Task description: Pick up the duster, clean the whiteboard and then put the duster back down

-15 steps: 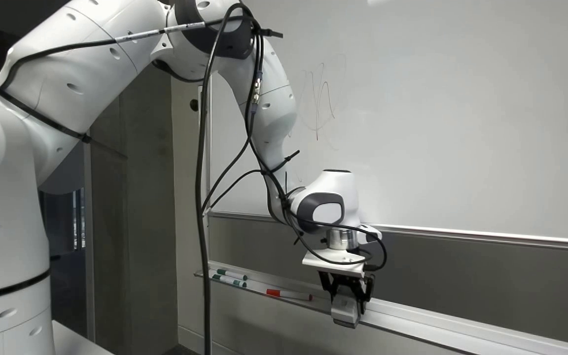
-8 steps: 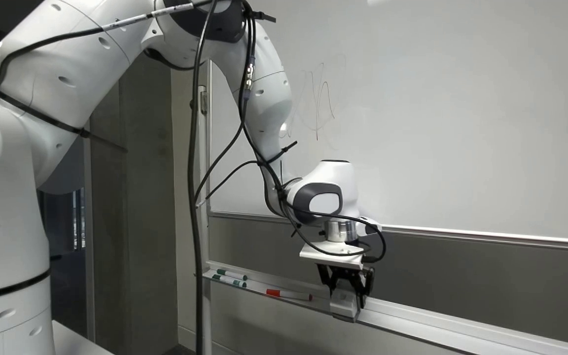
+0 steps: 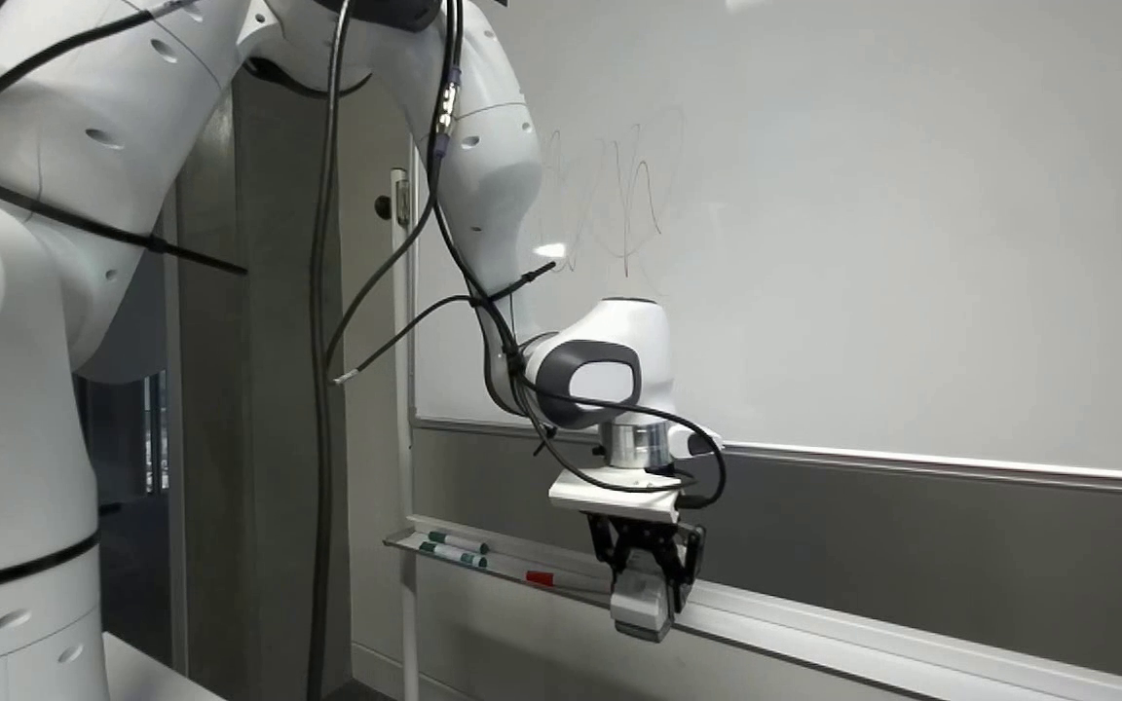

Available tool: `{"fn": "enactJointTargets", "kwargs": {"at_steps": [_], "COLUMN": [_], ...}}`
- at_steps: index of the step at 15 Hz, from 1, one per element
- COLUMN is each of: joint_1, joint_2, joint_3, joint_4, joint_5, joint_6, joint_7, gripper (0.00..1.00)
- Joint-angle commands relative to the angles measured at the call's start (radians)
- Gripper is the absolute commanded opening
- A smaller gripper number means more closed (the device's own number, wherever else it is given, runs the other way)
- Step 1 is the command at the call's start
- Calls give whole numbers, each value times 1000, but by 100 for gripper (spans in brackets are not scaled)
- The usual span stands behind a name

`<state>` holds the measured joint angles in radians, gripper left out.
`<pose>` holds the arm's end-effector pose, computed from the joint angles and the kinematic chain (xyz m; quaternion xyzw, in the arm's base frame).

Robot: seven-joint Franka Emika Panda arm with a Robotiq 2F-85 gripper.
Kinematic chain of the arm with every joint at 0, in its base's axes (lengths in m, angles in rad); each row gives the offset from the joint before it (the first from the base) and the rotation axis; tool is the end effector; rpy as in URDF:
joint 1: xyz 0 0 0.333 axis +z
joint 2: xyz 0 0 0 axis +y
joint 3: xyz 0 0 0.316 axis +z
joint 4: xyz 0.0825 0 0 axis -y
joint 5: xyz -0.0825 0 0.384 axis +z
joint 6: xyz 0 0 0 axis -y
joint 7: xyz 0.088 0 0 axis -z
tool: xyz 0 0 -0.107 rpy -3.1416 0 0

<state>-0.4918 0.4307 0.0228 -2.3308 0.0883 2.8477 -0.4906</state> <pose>0.4644 -0.2399 0.1606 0.9984 -0.0321 0.0470 0.0027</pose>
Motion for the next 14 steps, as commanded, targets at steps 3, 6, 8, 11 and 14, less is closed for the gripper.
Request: {"fn": "enactJointTargets", "kwargs": {"at_steps": [3,6,8,11,14], "joint_1": [47,98,133,188,245], "joint_2": [-239,-368,-448,-553,-624], "joint_3": [-45,-80,-103,-138,-176], "joint_4": [-227,-330,-378,-414,-444], "joint_5": [-70,-117,-135,-122,-121], "joint_6": [18,31,35,20,133], "joint_7": [-24,-21,-17,-9,-12], "gripper": [38,38,38,38,38]}}
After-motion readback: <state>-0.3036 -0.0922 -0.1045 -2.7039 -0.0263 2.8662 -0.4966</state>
